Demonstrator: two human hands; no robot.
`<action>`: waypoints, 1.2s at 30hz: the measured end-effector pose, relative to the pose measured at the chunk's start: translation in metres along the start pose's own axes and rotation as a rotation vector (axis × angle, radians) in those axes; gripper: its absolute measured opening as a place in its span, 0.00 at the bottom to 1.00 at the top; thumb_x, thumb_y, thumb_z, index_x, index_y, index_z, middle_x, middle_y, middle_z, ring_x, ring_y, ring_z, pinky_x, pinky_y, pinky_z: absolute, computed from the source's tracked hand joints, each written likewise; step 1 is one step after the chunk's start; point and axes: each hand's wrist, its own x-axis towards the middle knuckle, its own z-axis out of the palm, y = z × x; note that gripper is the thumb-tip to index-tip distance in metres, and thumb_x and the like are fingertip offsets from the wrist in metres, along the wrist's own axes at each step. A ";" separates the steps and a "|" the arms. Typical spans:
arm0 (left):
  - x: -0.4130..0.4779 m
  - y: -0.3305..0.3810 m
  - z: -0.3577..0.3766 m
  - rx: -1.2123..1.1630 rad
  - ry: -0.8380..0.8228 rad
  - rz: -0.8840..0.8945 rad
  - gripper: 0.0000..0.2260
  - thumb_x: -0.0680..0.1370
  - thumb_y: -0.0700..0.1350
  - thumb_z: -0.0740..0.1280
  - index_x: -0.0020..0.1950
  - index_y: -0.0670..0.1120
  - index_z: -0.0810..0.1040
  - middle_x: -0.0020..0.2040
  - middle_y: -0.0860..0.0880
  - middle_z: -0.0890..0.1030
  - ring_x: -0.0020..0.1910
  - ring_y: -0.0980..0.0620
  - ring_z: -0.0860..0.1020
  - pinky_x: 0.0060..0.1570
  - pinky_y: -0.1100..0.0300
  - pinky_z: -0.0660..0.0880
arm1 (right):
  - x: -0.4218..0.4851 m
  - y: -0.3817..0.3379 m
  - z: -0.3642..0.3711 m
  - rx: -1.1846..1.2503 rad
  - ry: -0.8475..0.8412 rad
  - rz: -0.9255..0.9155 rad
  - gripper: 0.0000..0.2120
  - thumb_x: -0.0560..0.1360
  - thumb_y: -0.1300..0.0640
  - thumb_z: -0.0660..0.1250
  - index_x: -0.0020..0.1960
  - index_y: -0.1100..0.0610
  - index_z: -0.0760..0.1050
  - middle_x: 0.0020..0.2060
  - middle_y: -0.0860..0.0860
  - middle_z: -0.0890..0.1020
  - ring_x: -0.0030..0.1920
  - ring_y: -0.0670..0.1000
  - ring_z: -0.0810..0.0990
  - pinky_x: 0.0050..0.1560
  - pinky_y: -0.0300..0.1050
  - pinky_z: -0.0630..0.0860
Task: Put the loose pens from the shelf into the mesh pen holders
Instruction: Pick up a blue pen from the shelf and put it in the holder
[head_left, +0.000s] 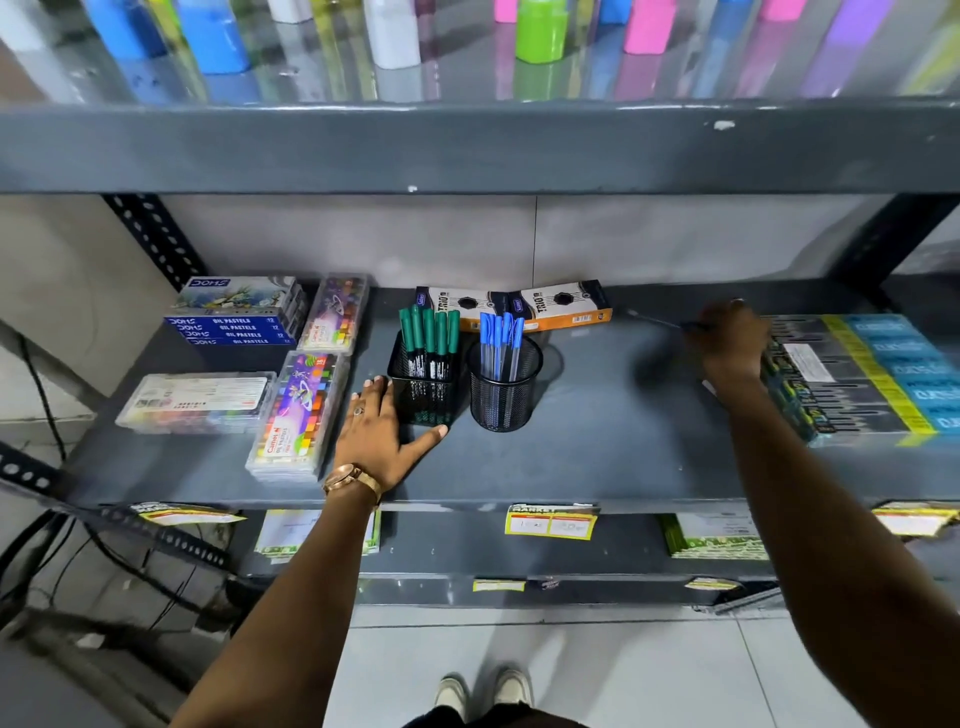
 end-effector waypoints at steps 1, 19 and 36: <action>0.000 -0.001 0.001 -0.001 -0.003 -0.002 0.48 0.67 0.76 0.54 0.76 0.44 0.56 0.78 0.43 0.56 0.75 0.41 0.57 0.73 0.45 0.59 | -0.003 -0.010 -0.007 0.170 0.048 0.021 0.10 0.69 0.63 0.72 0.48 0.67 0.81 0.47 0.67 0.85 0.50 0.61 0.84 0.47 0.43 0.77; -0.001 -0.001 0.000 -0.041 -0.005 0.011 0.49 0.65 0.77 0.51 0.77 0.46 0.54 0.78 0.44 0.53 0.77 0.43 0.53 0.74 0.46 0.56 | -0.050 -0.138 -0.002 0.847 -0.182 -0.145 0.07 0.69 0.69 0.73 0.46 0.63 0.82 0.35 0.49 0.84 0.32 0.35 0.82 0.42 0.27 0.78; 0.000 -0.002 0.001 -0.034 -0.008 0.015 0.48 0.66 0.76 0.52 0.77 0.47 0.54 0.78 0.44 0.54 0.76 0.42 0.52 0.73 0.45 0.56 | -0.092 -0.148 0.038 0.338 -0.236 -0.125 0.11 0.74 0.51 0.69 0.55 0.52 0.80 0.50 0.51 0.87 0.54 0.55 0.83 0.54 0.50 0.79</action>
